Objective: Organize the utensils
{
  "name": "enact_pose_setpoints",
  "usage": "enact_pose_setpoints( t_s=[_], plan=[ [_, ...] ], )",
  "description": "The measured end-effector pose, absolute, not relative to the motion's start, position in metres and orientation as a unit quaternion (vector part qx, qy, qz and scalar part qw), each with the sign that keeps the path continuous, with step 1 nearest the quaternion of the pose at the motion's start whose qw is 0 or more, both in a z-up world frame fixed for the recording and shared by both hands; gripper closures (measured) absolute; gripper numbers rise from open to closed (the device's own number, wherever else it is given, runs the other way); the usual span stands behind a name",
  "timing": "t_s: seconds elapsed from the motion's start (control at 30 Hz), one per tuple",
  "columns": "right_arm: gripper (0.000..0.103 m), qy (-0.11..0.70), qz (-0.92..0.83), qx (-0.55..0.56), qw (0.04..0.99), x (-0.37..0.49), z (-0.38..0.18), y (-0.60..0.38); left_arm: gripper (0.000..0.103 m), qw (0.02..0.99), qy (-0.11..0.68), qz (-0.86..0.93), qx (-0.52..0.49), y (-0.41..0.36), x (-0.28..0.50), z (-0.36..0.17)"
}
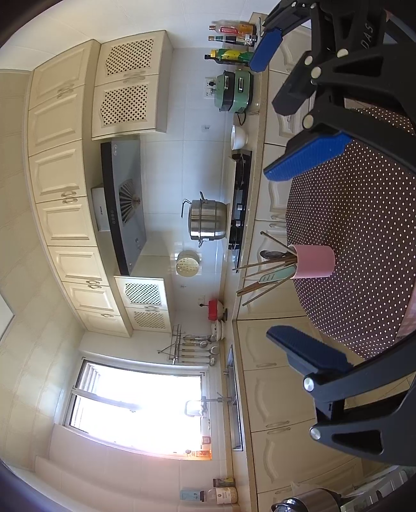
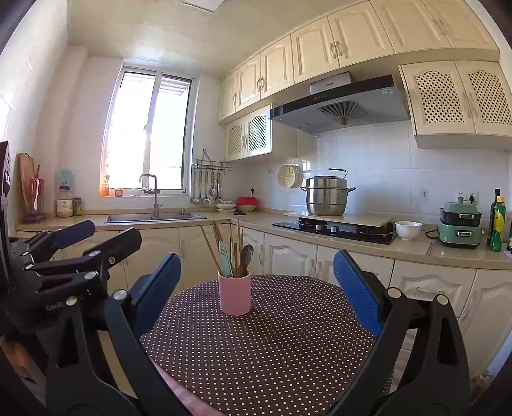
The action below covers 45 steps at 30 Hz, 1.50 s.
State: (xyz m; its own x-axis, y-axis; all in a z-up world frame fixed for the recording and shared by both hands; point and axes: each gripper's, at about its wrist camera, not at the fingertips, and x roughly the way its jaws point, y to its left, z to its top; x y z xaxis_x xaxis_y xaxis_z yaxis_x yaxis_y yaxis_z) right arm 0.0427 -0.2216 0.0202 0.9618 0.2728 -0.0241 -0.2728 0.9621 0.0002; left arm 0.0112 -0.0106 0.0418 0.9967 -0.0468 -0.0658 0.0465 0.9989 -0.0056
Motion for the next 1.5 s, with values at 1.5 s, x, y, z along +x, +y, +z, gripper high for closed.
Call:
enact_pose_setpoints(
  t_s=[1.5],
  plan=[
    [0.009, 0.053, 0.145, 0.017, 0.988, 0.109, 0.010, -0.219, 0.013, 0.998, 0.068, -0.014, 0.009, -0.002, 0.081, 0.033]
  ],
)
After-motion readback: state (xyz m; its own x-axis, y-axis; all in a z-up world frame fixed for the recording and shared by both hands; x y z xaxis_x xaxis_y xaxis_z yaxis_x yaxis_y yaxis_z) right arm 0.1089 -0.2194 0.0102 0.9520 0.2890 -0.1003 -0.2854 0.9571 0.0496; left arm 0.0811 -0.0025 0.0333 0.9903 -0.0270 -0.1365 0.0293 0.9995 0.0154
